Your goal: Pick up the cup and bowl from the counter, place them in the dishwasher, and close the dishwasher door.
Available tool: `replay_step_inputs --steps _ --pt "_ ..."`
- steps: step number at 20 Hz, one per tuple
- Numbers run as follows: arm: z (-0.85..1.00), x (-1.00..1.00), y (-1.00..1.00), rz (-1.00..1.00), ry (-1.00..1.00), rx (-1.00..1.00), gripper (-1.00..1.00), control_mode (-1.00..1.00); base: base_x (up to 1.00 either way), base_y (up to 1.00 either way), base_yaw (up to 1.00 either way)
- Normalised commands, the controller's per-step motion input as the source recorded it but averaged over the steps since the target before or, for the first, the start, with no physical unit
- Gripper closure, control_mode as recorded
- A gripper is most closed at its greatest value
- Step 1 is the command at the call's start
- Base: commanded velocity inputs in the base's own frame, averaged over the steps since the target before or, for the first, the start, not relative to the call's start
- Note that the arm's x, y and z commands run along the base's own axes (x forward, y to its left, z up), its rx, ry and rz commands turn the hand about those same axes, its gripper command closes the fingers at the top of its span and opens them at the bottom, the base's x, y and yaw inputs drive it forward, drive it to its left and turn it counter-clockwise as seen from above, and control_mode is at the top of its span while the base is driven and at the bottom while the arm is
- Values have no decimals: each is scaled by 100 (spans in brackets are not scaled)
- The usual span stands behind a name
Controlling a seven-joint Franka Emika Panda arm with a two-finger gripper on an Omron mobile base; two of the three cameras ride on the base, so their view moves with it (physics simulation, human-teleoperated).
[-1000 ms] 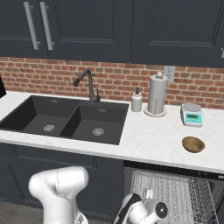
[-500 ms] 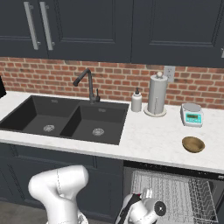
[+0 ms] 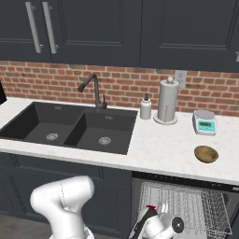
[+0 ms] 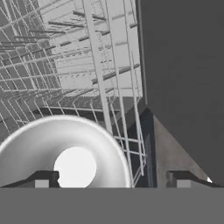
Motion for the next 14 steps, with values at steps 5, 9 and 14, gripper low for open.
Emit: replay_step_inputs --steps 5,9,14 --pt "17 0 -26 -2 -1 11 -100 -100 0 0 0" --pt "47 0 -2 -5 -1 21 -100 -100 0 0 0" --pt "57 0 0 -9 -1 35 -100 -100 0 0 0"
